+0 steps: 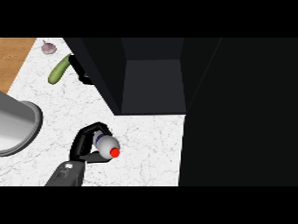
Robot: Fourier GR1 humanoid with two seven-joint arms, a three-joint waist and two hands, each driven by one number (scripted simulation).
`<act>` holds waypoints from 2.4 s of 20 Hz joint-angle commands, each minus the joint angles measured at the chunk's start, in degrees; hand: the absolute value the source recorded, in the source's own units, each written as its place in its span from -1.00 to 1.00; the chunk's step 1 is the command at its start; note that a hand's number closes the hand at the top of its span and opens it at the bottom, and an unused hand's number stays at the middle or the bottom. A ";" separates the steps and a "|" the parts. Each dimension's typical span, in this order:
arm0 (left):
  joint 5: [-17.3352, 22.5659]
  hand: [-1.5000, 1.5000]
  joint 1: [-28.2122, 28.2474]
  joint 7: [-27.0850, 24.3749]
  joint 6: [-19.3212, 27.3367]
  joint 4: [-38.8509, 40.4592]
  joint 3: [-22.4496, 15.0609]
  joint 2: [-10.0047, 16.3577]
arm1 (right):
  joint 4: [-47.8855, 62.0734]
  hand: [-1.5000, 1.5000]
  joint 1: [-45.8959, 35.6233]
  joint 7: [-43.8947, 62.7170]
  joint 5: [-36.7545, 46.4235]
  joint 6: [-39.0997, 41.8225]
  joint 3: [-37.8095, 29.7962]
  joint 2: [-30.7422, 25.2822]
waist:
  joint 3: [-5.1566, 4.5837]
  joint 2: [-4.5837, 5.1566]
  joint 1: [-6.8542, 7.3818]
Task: Pick up the bottled water, place it into the cabinet and close the cabinet
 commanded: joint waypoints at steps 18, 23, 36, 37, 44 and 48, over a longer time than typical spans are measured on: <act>25.56 1.00 -12.51 29.78 24.32 -19.39 -26.29 -3.42 | -7.63 -1.00 4.34 -1.09 -1.77 -0.44 -2.42 -4.57 | -0.34 0.49 -1.60; 27.81 1.00 -21.14 32.74 29.56 -13.90 -27.46 -3.43 | -5.95 -1.00 3.80 -3.62 -3.77 0.47 -5.13 -4.45 | -0.33 0.74 -2.30; 32.43 1.00 -36.17 33.42 39.09 4.97 -22.61 -3.43 | -1.65 -1.00 2.78 -6.57 -6.74 3.93 -9.33 -5.03 | -0.29 1.50 -3.56; 32.71 1.00 -36.63 34.10 39.90 5.64 -22.85 -3.43 | -3.37 -1.00 4.18 -6.02 -7.29 3.97 -9.71 -5.24 | -0.30 1.40 -3.54; 24.71 -1.00 -43.32 34.48 49.31 17.25 -25.17 -2.54 | -0.46 -1.00 2.93 -7.79 -7.16 4.66 -10.08 -3.88 | -0.26 1.78 -3.40; 24.77 -1.00 -45.36 33.74 53.14 19.95 -24.32 -3.39 | -1.76 -1.00 2.71 -8.93 -6.66 6.74 -10.70 -5.30 | -0.30 2.31 -4.83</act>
